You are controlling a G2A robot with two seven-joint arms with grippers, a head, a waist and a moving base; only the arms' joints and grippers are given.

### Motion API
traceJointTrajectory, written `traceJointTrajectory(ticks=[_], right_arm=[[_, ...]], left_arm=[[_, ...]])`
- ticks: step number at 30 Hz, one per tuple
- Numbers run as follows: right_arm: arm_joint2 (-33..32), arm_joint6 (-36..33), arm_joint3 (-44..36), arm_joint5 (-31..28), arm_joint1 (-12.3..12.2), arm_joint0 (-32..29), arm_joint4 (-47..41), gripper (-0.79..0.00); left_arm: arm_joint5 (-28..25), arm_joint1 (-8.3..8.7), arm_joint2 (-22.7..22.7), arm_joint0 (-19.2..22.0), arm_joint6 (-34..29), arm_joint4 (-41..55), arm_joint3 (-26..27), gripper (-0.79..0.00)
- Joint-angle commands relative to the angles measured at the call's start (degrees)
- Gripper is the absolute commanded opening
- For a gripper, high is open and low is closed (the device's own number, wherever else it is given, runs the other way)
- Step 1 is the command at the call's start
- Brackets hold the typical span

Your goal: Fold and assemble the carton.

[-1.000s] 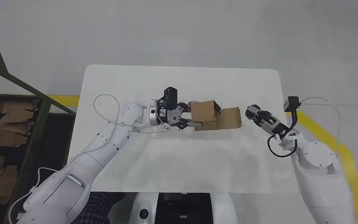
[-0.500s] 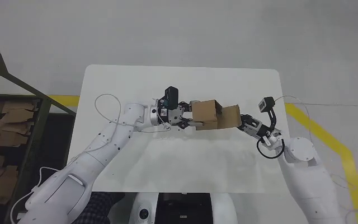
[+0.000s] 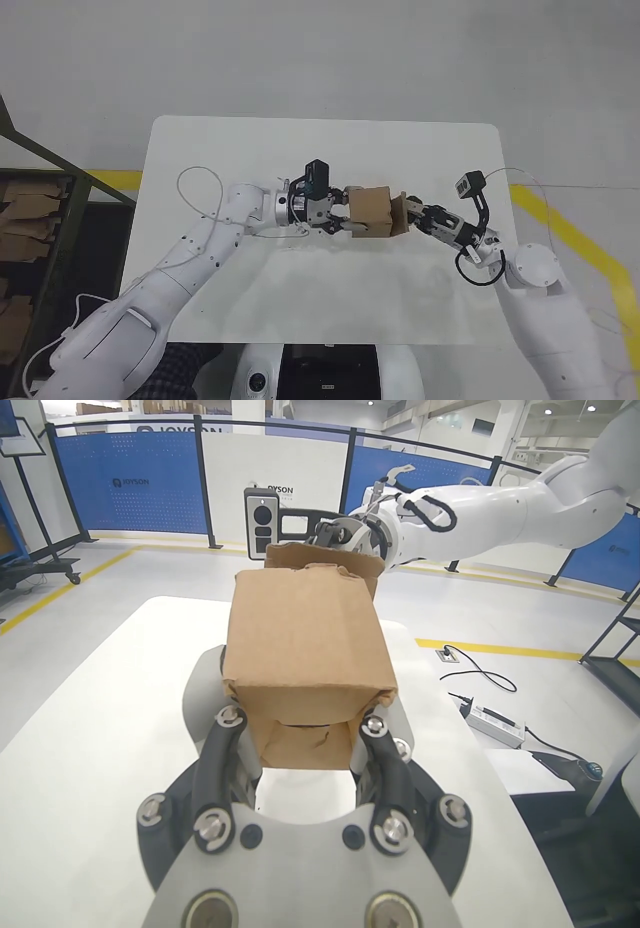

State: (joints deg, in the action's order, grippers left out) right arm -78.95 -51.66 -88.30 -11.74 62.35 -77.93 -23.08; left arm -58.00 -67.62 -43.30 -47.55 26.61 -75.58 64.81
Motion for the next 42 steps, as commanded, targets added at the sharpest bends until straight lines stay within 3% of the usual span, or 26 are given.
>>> traceJointTrajectory(ticks=[1, 11, 14, 21, 42], right_arm=[[-0.59, -0.43, -0.42, 0.15, -0.16, -0.22, 0.42, -0.785], [-1.36, -3.78, -1.62, 0.85, -0.71, -0.38, 1.54, -0.785], [-1.32, -4.21, -1.78, 0.99, -0.80, -0.39, 1.71, -0.727], [-1.00, -5.29, -2.65, 1.34, -1.04, -0.66, 2.79, -0.677], [-0.16, -2.99, -3.71, 2.65, -1.41, -0.99, 5.03, -0.782]], left_arm=[[0.00, 0.00, 0.00, -0.02, -0.43, -0.31, -0.11, -0.379], [0.76, -0.22, -0.29, -0.22, -2.33, -0.99, -0.47, -0.376], [1.17, -0.26, -0.57, -0.27, -2.63, -1.06, -0.54, -0.382], [1.47, -0.42, -1.01, -0.28, -3.09, -0.93, -0.85, -0.376], [1.55, -0.75, -1.76, -0.69, -3.41, -2.05, -0.16, -0.376]])
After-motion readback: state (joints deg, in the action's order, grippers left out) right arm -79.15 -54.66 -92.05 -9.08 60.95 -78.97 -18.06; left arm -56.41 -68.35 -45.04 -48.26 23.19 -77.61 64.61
